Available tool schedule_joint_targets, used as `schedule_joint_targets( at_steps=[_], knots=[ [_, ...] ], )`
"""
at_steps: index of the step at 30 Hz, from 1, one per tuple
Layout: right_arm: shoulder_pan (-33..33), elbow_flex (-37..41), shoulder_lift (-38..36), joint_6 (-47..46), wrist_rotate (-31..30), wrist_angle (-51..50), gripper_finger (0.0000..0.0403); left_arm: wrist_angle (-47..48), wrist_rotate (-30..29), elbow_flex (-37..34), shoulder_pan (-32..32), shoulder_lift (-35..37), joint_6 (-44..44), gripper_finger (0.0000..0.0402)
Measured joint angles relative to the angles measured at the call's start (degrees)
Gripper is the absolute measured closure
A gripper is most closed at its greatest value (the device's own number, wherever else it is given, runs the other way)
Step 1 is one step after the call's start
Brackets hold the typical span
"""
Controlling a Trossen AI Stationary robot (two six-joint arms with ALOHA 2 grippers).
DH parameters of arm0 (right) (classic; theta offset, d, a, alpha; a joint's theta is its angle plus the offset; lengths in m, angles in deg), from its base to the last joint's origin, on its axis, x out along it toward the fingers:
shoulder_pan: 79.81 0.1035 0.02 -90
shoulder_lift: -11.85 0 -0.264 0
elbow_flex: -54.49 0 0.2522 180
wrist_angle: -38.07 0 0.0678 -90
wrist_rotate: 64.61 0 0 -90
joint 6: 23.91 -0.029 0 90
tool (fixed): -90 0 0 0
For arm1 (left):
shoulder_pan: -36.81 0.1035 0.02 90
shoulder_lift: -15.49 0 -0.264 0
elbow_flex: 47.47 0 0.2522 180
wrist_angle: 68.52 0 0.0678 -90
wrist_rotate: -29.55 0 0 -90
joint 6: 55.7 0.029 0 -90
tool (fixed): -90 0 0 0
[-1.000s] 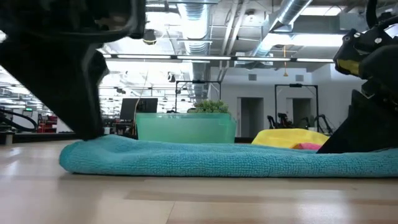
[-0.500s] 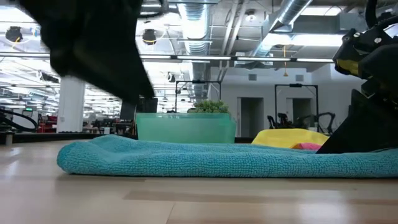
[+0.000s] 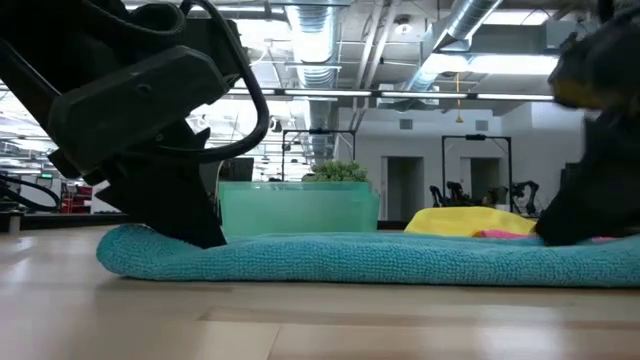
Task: Fold microfiber towels
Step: Fold the blue micro fiber cloth
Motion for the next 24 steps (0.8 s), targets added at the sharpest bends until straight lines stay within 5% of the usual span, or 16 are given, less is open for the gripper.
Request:
schedule_joint_targets(
  at_steps=[5,10,15,24],
  knots=[
    [-0.4,0.0,-9.0,-14.7,7.2,-10.7,0.0277,-0.5,0.1,0.0,0.0,0.0,-0.4,0.0372],
    [-2.3,0.0,-13.6,-16.5,12.6,-11.8,0.0220,-0.9,0.2,0.3,0.0,0.0,-1.2,0.0366],
    [-4.6,-0.1,-12.6,-16.2,18.6,-11.0,0.0155,-1.2,1.7,0.6,0.1,0.0,-1.7,0.0335],
    [-4.3,-0.2,-6.3,-21.7,22.8,-9.4,0.0143,-1.4,2.8,0.7,0.1,0.0,-2.1,0.0291]
  ],
)
